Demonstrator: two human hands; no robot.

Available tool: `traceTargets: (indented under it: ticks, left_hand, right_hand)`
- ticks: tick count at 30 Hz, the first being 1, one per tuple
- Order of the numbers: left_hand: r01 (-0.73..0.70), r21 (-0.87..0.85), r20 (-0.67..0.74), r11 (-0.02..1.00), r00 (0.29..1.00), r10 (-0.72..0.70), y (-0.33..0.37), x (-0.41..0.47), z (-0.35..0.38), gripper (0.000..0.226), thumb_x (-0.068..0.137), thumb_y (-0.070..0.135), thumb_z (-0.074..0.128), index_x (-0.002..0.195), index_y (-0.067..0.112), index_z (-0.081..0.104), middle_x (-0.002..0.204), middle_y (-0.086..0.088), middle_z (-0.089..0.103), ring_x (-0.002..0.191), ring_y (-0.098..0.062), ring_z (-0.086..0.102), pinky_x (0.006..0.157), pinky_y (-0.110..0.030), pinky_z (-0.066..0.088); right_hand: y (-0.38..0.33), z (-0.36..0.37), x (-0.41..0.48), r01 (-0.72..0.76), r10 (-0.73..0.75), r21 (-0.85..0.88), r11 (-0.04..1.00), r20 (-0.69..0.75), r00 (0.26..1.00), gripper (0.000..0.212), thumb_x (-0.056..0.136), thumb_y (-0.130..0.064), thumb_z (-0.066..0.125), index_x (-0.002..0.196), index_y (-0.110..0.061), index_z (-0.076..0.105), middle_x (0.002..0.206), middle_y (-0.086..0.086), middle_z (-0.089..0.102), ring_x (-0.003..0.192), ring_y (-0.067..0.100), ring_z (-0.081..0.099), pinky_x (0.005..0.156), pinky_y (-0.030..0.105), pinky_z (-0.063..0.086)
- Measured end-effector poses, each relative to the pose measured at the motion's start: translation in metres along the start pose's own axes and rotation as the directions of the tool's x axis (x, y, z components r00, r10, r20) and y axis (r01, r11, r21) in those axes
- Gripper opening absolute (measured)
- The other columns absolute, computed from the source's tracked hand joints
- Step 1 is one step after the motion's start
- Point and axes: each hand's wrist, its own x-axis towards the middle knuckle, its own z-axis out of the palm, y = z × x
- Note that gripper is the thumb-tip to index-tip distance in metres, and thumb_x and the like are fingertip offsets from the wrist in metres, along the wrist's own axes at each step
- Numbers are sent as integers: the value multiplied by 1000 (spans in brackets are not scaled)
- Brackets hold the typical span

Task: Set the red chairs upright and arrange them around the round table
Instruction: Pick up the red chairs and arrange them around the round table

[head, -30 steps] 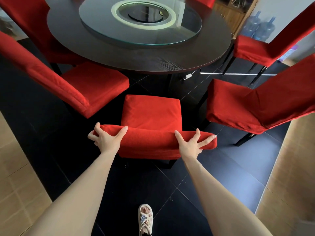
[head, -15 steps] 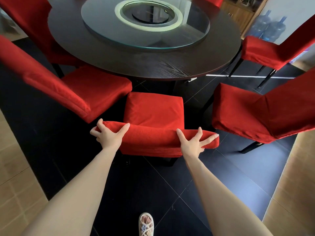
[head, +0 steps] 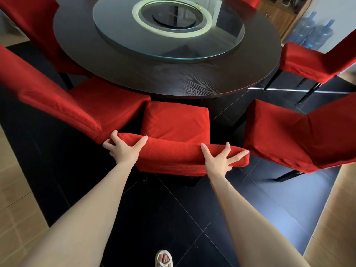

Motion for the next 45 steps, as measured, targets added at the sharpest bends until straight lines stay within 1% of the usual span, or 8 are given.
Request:
traceTargets:
  ticks: [6, 13, 17, 25, 28, 31, 37, 45]
  left_hand:
    - [3, 24, 9, 1000, 1000, -4, 7, 11, 3, 102, 69, 52, 82, 146, 24, 21, 145, -13, 12, 123, -37, 37, 78, -38, 44]
    - [2, 25, 12, 1000, 1000, -2, 13, 23, 9, 101, 69, 53, 81, 145, 26, 21, 143, -11, 12, 121, -34, 37, 76, -37, 43]
    - [5, 36, 22, 999, 1000, -6, 14, 24, 8, 101, 69, 53, 81, 145, 25, 21, 143, -12, 12, 122, -35, 36, 76, -38, 43]
    - [5, 22, 48, 1000, 999, -6, 12, 23, 7, 101, 69, 52, 81, 146, 25, 21, 144, -12, 12, 123, -37, 37, 78, -38, 43]
    - [-6, 20, 45, 1000, 999, 5, 14, 23, 7, 100, 70, 51, 81, 145, 25, 21, 143, -13, 13, 122, -36, 37, 77, -37, 42]
    - [-4, 36, 55, 999, 999, 2, 14, 25, 6, 99, 70, 52, 81, 145, 25, 22, 142, -13, 13, 121, -36, 36, 77, -38, 43]
    - [-14, 70, 75, 997, 997, 9, 15, 35, 1, 97, 70, 53, 80, 143, 25, 23, 140, -13, 15, 119, -37, 38, 73, -38, 42]
    - [-17, 88, 93, 996, 996, 9, 20, 61, -8, 100, 69, 53, 81, 145, 25, 22, 143, -15, 13, 121, -39, 39, 77, -38, 43]
  right_hand:
    - [-7, 5, 9, -3, 3, -4, 1000, 6, 1000, 102, 76, -64, 70, 155, -32, 14, 149, -15, -43, 143, 51, 6, 95, 57, 44]
    - [-14, 10, 18, 6, -6, 11, 1000, -7, 1000, 100, 77, -63, 70, 155, -32, 15, 149, -16, -41, 142, 51, 7, 97, 60, 41]
    - [-14, 12, 18, 3, -3, 9, 1000, -8, 1000, 100, 77, -62, 70, 155, -31, 15, 150, -15, -41, 142, 51, 8, 98, 61, 40]
    - [-13, 11, 17, 4, -4, 3, 1000, -20, 1000, 100, 76, -64, 69, 154, -33, 15, 149, -17, -41, 141, 50, 12, 96, 58, 42]
    - [-13, 12, 19, 23, -23, 4, 1000, -33, 999, 99, 76, -65, 69, 154, -33, 15, 150, -18, -40, 141, 49, 13, 96, 57, 42]
    - [-13, 14, 17, 10, -10, 6, 1000, -33, 999, 100, 76, -65, 69, 154, -34, 15, 149, -20, -39, 141, 48, 13, 99, 58, 40]
    - [-17, 21, 12, 0, 1, 8, 1000, -51, 999, 100, 76, -66, 69, 154, -34, 15, 150, -19, -39, 142, 47, 14, 98, 57, 40]
    - [-29, 41, 7, -19, 20, 22, 1000, -67, 998, 100, 75, -66, 69, 154, -34, 15, 149, -19, -40, 141, 49, 13, 95, 58, 42]
